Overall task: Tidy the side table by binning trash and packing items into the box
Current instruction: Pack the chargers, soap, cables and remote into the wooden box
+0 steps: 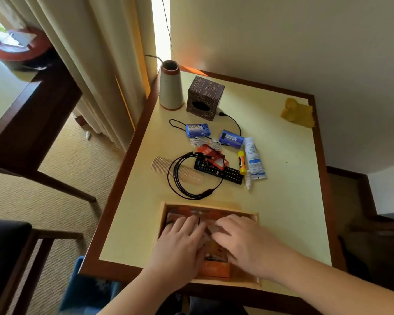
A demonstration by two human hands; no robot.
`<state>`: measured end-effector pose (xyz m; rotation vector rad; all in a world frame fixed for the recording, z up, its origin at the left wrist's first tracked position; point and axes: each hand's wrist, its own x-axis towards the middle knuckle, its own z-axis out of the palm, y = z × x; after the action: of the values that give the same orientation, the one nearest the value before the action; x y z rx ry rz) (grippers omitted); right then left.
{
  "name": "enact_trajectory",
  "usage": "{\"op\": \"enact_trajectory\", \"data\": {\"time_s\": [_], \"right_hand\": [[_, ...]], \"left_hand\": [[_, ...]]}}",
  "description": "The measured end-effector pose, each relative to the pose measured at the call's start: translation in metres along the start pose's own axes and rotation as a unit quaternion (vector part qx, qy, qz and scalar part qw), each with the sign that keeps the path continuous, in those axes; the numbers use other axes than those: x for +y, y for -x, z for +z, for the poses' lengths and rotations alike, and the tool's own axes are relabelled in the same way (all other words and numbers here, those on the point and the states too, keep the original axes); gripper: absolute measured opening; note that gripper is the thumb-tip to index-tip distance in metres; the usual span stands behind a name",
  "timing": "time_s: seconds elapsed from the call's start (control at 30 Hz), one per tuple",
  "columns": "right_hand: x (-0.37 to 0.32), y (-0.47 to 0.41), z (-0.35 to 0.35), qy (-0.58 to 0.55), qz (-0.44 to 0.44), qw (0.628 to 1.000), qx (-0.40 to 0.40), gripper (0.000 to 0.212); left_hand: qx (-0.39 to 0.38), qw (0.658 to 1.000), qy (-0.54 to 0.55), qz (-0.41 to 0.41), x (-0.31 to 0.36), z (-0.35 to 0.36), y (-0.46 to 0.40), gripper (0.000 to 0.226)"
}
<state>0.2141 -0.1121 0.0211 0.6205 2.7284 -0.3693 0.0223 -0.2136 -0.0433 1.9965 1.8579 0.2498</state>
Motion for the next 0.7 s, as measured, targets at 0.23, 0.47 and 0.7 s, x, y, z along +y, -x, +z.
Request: {"op": "enact_trajectory", "data": {"time_s": [0.23, 0.47, 0.7], "right_hand": [[-0.035, -0.018, 0.025, -0.175, 0.285, 0.939, -0.085, 0.088], [-0.033, -0.017, 0.019, -0.246, 0.288, 0.924, -0.046, 0.069], [0.069, -0.003, -0.061, -0.337, 0.275, 0.872, 0.226, 0.014]], "left_hand": [[-0.070, 0.995, -0.049, -0.047, 0.005, 0.000, -0.006, 0.069], [-0.109, 0.988, -0.056, -0.091, 0.013, -0.010, -0.009, 0.078], [-0.125, 0.982, -0.025, -0.137, 0.021, -0.008, -0.008, 0.081]]}}
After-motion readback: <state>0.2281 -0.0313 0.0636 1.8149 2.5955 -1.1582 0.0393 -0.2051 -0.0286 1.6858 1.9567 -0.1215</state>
